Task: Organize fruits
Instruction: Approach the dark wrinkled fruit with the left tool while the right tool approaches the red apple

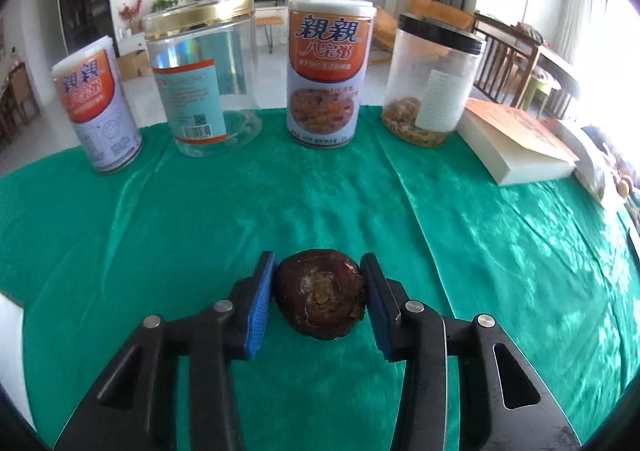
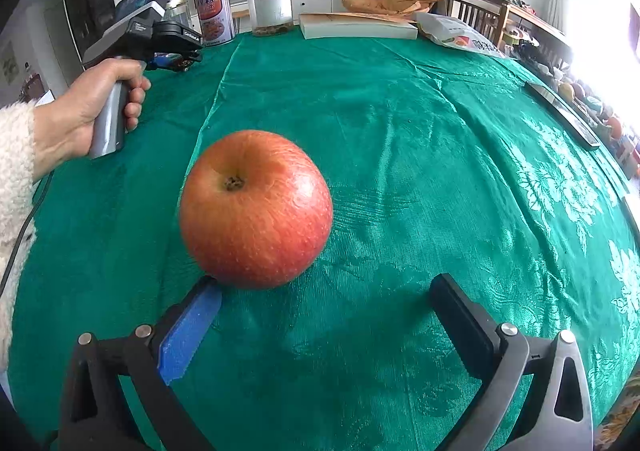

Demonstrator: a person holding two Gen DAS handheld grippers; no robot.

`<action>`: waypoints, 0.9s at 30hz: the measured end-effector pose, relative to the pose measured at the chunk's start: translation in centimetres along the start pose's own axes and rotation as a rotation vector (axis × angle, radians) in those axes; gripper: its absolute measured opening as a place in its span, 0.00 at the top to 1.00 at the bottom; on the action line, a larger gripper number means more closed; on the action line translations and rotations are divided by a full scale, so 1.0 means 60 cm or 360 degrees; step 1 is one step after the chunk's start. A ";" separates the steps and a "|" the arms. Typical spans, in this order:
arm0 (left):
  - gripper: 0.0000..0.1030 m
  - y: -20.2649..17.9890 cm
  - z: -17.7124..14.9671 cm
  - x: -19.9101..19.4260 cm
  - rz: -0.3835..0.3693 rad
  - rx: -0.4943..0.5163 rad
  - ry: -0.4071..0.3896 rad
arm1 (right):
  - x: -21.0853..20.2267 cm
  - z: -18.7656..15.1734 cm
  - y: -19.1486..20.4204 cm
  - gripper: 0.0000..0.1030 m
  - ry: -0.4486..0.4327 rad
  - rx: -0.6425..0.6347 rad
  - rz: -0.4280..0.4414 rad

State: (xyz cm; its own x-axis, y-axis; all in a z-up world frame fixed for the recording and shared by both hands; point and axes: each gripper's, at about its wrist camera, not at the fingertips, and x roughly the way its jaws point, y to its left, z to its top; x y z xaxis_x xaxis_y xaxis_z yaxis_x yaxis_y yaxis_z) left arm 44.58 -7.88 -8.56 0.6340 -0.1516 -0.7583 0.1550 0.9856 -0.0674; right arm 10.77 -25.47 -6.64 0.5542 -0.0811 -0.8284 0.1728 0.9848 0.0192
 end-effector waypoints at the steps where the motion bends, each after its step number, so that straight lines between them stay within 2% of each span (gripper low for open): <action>1: 0.57 0.001 -0.016 -0.023 -0.0021 -0.0008 0.0018 | 0.000 0.000 -0.001 0.00 -0.0001 0.0001 0.0002; 6: 0.57 0.017 -0.123 -0.175 -0.0137 -0.0090 0.0053 | -0.004 -0.001 -0.008 0.00 -0.0019 0.0034 0.0043; 10: 0.57 0.019 -0.224 -0.278 -0.0191 -0.0068 0.0118 | -0.012 -0.006 -0.017 0.00 -0.0017 0.0096 0.0024; 13: 0.57 0.027 -0.300 -0.322 -0.0228 -0.0070 0.0206 | -0.022 -0.013 -0.033 0.00 -0.0021 0.0215 0.0043; 16: 0.55 0.036 -0.348 -0.333 -0.0230 -0.0096 0.0229 | -0.028 -0.017 -0.042 0.00 -0.0024 0.0295 0.0036; 17: 0.53 0.040 -0.361 -0.338 -0.0215 -0.0110 0.0232 | -0.028 -0.018 -0.040 0.00 -0.0022 0.0297 0.0029; 18: 0.41 0.043 -0.373 -0.343 -0.0195 -0.0119 0.0222 | -0.028 -0.018 -0.038 0.00 -0.0016 0.0286 0.0017; 19: 0.24 0.046 -0.385 -0.349 -0.0158 -0.0127 0.0205 | -0.027 -0.018 -0.035 0.00 -0.0009 0.0269 0.0001; 21: 0.10 0.054 -0.401 -0.356 -0.0107 -0.0137 0.0167 | -0.025 -0.018 -0.031 0.00 0.0000 0.0247 -0.0021; 23: 0.10 0.058 -0.411 -0.355 -0.0124 -0.0114 0.0176 | -0.026 -0.019 -0.031 0.00 0.0000 0.0246 -0.0022; 27: 0.06 0.048 -0.425 -0.352 -0.0084 0.0029 0.0126 | -0.026 -0.021 -0.031 0.00 0.0005 0.0235 -0.0034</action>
State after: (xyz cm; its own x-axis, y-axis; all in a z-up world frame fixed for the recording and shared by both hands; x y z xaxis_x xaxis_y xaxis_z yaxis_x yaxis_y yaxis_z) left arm 12.34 0.09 -9.30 0.5628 -0.1963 -0.8029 0.2010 0.9747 -0.0974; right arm 8.59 -26.96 -6.09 0.5466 -0.1010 -0.8313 0.3023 0.9495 0.0835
